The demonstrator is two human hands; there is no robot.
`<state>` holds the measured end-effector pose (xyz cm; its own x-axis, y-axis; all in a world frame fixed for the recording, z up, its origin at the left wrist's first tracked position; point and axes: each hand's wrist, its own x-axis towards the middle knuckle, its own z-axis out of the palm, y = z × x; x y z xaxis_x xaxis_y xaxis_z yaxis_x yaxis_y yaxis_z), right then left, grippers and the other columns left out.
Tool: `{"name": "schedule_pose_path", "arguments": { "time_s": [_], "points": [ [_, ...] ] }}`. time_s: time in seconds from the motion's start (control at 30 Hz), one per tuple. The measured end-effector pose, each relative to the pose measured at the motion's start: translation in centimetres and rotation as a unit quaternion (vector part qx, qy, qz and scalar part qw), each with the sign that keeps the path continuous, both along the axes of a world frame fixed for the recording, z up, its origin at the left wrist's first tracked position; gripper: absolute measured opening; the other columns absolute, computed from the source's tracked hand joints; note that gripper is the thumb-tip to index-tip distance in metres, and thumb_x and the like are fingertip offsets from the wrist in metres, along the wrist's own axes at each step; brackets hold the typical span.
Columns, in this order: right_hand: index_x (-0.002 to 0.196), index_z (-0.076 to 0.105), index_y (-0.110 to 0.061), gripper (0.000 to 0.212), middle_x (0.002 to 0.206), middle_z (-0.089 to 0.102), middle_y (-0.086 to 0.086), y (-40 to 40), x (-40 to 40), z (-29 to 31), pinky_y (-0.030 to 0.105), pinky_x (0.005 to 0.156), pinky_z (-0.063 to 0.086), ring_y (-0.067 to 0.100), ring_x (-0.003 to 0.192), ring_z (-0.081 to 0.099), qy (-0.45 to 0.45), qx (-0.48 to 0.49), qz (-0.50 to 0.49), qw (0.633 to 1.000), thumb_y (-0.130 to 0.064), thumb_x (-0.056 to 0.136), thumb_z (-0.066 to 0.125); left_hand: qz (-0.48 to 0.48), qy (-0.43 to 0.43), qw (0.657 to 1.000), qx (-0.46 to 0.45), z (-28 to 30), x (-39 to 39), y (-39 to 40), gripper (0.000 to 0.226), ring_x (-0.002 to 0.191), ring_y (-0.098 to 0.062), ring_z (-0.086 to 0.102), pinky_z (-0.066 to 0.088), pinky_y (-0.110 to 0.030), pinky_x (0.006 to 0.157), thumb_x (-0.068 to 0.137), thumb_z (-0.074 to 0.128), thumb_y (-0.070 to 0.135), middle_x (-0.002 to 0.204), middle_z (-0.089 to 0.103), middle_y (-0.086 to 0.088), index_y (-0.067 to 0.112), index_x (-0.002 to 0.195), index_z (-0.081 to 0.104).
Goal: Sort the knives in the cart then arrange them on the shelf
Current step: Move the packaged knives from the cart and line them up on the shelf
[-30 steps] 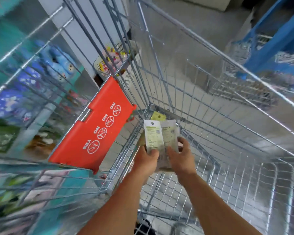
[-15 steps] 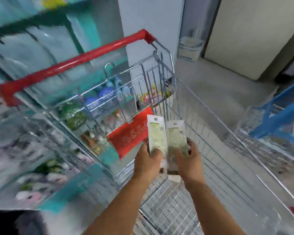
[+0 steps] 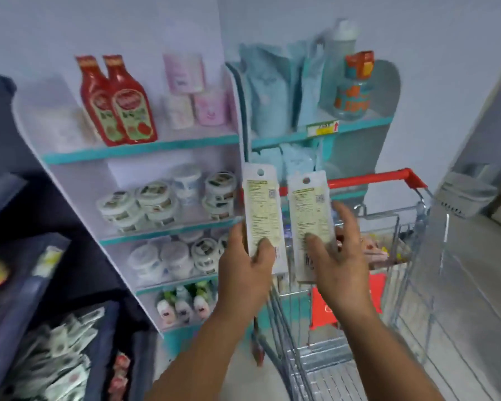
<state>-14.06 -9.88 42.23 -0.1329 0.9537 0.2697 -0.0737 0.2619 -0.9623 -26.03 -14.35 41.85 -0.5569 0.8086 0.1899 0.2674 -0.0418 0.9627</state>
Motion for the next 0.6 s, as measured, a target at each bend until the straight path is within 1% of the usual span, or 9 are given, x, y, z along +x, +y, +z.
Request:
{"name": "schedule_pose_path", "arguments": {
  "time_s": [0.07,0.17,0.23,0.3,0.37,0.47,0.5,0.57,0.6],
  "points": [
    [0.12,0.044,-0.046,0.06,0.117,0.065,-0.004,-0.6,-4.6,1.9,0.013,0.076,0.052,0.008,0.098,0.066,-0.002,0.031,0.027,0.999,0.006,0.091,0.052,0.051,0.022,0.998,0.023,2.1,-4.0,-1.7,0.025,0.073,0.017,0.058,0.042,-0.001,0.059,0.092,0.055,0.014,0.094,0.065,0.014,0.022,0.115,0.053],
    [0.127,0.044,-0.037,0.056,0.117,0.063,-0.004,-1.8,-11.4,4.2,0.012,0.069,0.051,0.012,0.094,0.066,0.012,0.064,0.086,0.994,0.004,0.091,0.053,0.117,0.036,0.991,0.05,4.7,-10.1,-4.5,0.027,0.077,0.009,0.06,0.042,-0.002,0.06,0.092,0.054,0.016,0.095,0.065,0.015,0.024,0.118,0.051],
    [0.126,0.044,-0.039,0.055,0.114,0.063,-0.008,-3.0,-15.6,5.5,0.009,0.063,0.048,0.006,0.086,0.066,0.01,0.085,0.12,0.989,0.003,0.091,0.054,0.15,0.049,0.985,0.067,6.2,-13.7,-6.4,0.027,0.081,0.003,0.062,0.048,-0.008,0.067,0.093,0.054,0.015,0.098,0.066,0.014,0.023,0.119,0.052],
    [0.124,0.042,-0.041,0.055,0.104,0.062,-0.018,-4.2,-19.4,6.9,0.008,0.057,0.046,-0.004,0.073,0.064,0.013,0.097,0.147,0.984,0.001,0.091,0.054,0.184,0.072,0.977,0.082,7.5,-17.0,-8.2,0.026,0.084,0.003,0.062,0.052,-0.016,0.071,0.092,0.054,0.015,0.099,0.065,0.016,0.026,0.116,0.053],
    [0.128,0.042,-0.043,0.056,0.096,0.061,-0.024,-5.4,-22.8,8.0,0.009,0.053,0.045,-0.003,0.063,0.061,0.004,0.108,0.169,0.98,-0.003,0.091,0.055,0.226,0.11,0.963,0.098,8.4,-19.8,-10.0,0.027,0.091,-0.001,0.061,0.053,-0.023,0.077,0.09,0.054,0.015,0.105,0.064,0.009,0.029,0.114,0.054],
    [0.131,0.042,-0.041,0.056,0.103,0.063,-0.019,-7.4,-27.3,9.6,0.007,0.055,0.045,-0.006,0.069,0.063,0.011,0.116,0.219,0.969,-0.004,0.092,0.055,0.276,0.143,0.943,0.119,9.6,-23.2,-13.0,0.035,0.106,-0.008,0.058,0.052,-0.035,0.088,0.087,0.052,0.02,0.115,0.059,0.006,0.03,0.12,0.052],
    [0.127,0.042,-0.046,0.056,0.1,0.064,-0.021,-8.1,-28.6,10.1,0.007,0.056,0.045,-0.007,0.071,0.064,0.01,0.121,0.237,0.964,-0.005,0.091,0.056,0.29,0.146,0.937,0.125,9.9,-24.2,-14.0,0.038,0.108,-0.008,0.057,0.052,-0.037,0.09,0.086,0.051,0.021,0.117,0.059,0.007,0.032,0.122,0.05],
    [0.114,0.038,-0.061,0.06,0.092,0.062,-0.034,-9.6,-31.2,11.0,0.008,0.057,0.046,-0.01,0.076,0.062,-0.004,0.138,0.271,0.953,-0.009,0.09,0.057,0.319,0.143,0.927,0.134,10.5,-26.0,-15.8,0.045,0.111,-0.007,0.057,0.051,-0.037,0.093,0.087,0.051,0.018,0.122,0.057,0.007,0.032,0.129,0.046],
    [0.109,0.038,-0.064,0.061,0.092,0.06,-0.039,-10.4,-32.5,11.4,0.008,0.059,0.046,-0.012,0.081,0.061,-0.012,0.147,0.289,0.946,-0.011,0.089,0.057,0.335,0.141,0.922,0.136,10.7,-26.7,-16.7,0.049,0.112,-0.006,0.057,0.05,-0.037,0.094,0.088,0.051,0.015,0.125,0.056,0.007,0.031,0.133,0.043]
  ]
}}
